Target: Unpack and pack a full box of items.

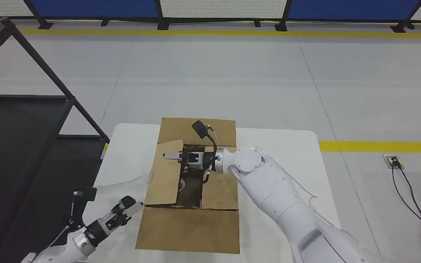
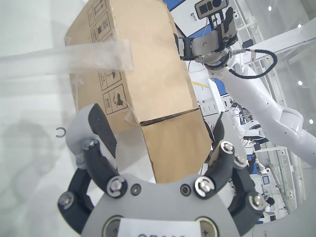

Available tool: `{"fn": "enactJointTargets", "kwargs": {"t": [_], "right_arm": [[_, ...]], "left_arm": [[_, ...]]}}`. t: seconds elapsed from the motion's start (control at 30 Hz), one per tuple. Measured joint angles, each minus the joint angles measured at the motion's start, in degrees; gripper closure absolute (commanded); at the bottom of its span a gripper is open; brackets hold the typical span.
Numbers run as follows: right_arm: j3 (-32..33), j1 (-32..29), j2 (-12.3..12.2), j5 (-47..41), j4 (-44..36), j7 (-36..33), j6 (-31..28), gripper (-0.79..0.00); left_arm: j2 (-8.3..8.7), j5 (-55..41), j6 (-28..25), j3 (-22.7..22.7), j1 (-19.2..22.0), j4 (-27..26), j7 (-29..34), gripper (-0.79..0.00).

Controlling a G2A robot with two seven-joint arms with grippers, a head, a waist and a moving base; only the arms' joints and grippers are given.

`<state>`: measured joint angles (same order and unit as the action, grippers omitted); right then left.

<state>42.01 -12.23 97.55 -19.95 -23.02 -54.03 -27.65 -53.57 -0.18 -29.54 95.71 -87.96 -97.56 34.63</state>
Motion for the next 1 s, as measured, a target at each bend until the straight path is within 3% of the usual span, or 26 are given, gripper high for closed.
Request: {"fn": "enactJointTargets", "kwargs": {"t": [0.23, 0.47, 0.6, 1.0], "right_arm": [[-0.2, 1.0, 1.1, 1.3, -2.3, 2.0, -0.5, -0.785], [-0.3, 2.0, 2.3, 1.8, -3.4, 2.2, -1.9, -0.785], [0.1, 2.3, 2.8, 0.9, -3.6, 0.9, -3.5, -0.785], [0.7, 3.1, 4.0, -0.6, -2.1, -4.6, -7.2, -0.785]], "left_arm": [[0.03, 4.6, -3.0, 2.3, -3.5, -4.2, -2.2, -0.785], [-0.94, 23.9, 4.9, 1.4, -5.3, -8.8, -16.7, -0.785], [-1.39, 31.2, 8.2, -1.2, -4.9, -9.9, -21.1, -0.785], [-2.52, 30.7, 13.8, -3.2, -2.3, -9.0, -26.6, -0.785]]}}
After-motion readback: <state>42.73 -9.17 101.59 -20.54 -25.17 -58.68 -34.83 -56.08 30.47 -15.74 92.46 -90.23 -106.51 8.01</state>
